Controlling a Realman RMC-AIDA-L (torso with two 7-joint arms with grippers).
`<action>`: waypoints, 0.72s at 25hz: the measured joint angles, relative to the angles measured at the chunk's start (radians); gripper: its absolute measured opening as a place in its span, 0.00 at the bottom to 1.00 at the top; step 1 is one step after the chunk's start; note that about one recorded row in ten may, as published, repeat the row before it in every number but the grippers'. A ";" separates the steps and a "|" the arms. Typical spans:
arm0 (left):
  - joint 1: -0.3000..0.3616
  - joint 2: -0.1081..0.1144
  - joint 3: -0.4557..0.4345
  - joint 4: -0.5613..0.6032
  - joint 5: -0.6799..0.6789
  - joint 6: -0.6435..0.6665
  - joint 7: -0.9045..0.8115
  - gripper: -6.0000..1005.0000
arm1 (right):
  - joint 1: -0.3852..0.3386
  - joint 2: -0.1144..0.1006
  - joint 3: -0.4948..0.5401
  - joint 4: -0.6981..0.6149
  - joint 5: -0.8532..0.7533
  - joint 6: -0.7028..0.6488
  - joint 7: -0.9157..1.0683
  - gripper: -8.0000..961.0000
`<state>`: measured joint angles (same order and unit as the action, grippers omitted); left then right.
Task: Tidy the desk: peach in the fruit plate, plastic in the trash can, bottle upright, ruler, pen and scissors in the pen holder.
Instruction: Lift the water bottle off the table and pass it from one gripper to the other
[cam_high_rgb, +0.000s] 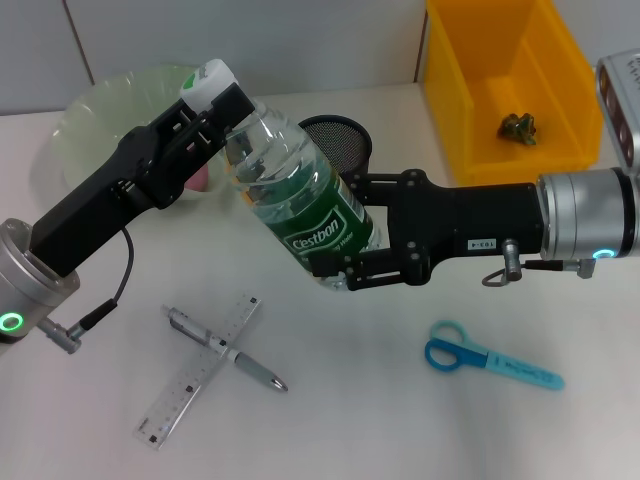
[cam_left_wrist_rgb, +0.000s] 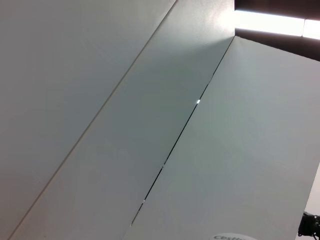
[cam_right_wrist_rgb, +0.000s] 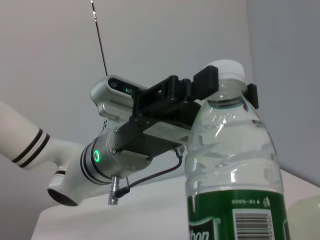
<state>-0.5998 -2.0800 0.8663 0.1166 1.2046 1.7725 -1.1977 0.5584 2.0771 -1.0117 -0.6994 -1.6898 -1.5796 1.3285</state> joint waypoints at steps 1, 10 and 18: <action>0.000 0.000 0.000 0.000 0.000 0.000 0.000 0.45 | 0.000 0.000 0.000 0.000 -0.003 0.002 0.001 0.80; 0.000 0.000 -0.001 0.000 0.000 0.000 -0.004 0.45 | -0.010 0.000 -0.002 0.000 -0.006 0.005 0.000 0.80; 0.000 0.000 -0.001 0.000 -0.002 0.001 -0.005 0.45 | -0.013 0.000 -0.002 0.002 -0.028 0.009 0.001 0.80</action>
<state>-0.5997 -2.0801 0.8652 0.1165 1.2027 1.7737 -1.2029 0.5455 2.0769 -1.0139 -0.6979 -1.7174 -1.5709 1.3298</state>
